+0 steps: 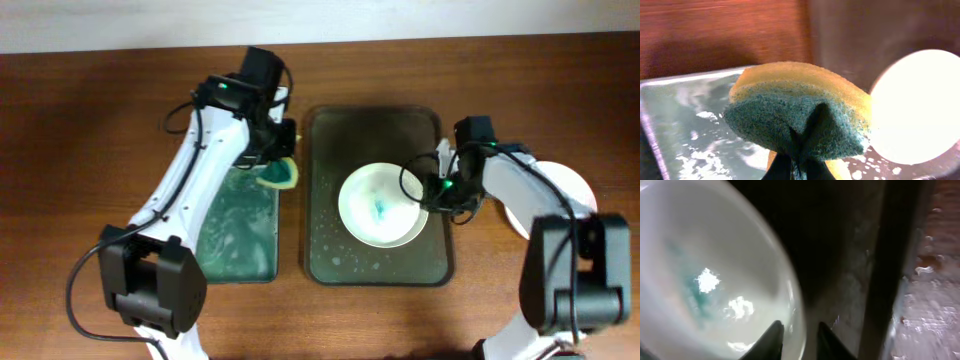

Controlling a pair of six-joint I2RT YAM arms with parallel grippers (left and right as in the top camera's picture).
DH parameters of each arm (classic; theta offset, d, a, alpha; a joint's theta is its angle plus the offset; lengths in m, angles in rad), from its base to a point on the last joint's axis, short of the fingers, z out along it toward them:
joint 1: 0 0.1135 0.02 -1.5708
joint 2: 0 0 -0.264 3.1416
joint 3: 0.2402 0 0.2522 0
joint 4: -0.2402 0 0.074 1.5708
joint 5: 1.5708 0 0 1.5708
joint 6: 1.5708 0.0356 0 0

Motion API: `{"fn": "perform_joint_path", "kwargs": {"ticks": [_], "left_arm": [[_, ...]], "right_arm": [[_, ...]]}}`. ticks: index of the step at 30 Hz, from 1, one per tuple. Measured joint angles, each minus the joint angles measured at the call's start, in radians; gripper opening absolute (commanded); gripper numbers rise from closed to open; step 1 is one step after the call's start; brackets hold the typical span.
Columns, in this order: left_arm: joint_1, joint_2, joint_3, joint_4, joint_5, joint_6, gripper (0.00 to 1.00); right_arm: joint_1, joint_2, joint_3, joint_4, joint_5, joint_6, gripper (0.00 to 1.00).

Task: Clean dirty plates on tray and stack at the side
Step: 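Scrub the last white plate with the sponge in the left gripper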

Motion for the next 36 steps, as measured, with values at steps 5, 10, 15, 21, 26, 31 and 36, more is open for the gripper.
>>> {"fn": "perform_joint_path", "kwargs": {"ticks": [5, 10, 15, 21, 26, 31, 36], "left_arm": [[-0.065, 0.006, 0.0, 0.072, 0.055, -0.006, 0.0], [-0.159, 0.118, 0.005, 0.158, 0.149, -0.053, 0.0], [-0.27, 0.284, 0.005, 0.254, 0.267, -0.116, 0.0], [-0.375, 0.349, 0.005, 0.335, 0.214, -0.138, 0.0], [-0.425, 0.371, 0.049, 0.267, 0.04, -0.177, 0.0], [-0.401, 0.377, 0.084, 0.126, -0.104, -0.233, 0.0], [-0.336, 0.386, 0.098, 0.106, -0.109, -0.243, 0.0]], "right_arm": [[0.0, 0.051, 0.002, 0.038, -0.032, 0.024, 0.04], [0.003, 0.051, 0.002, 0.033, -0.039, 0.025, 0.04], [0.006, 0.051, 0.002, 0.031, -0.027, 0.052, 0.04], [0.008, 0.051, 0.003, 0.03, -0.026, 0.056, 0.04], [0.008, 0.051, 0.003, 0.025, -0.027, 0.06, 0.04], [0.016, 0.051, 0.003, 0.021, -0.028, 0.068, 0.04], [0.018, 0.051, 0.003, 0.022, -0.034, 0.071, 0.04]]}}
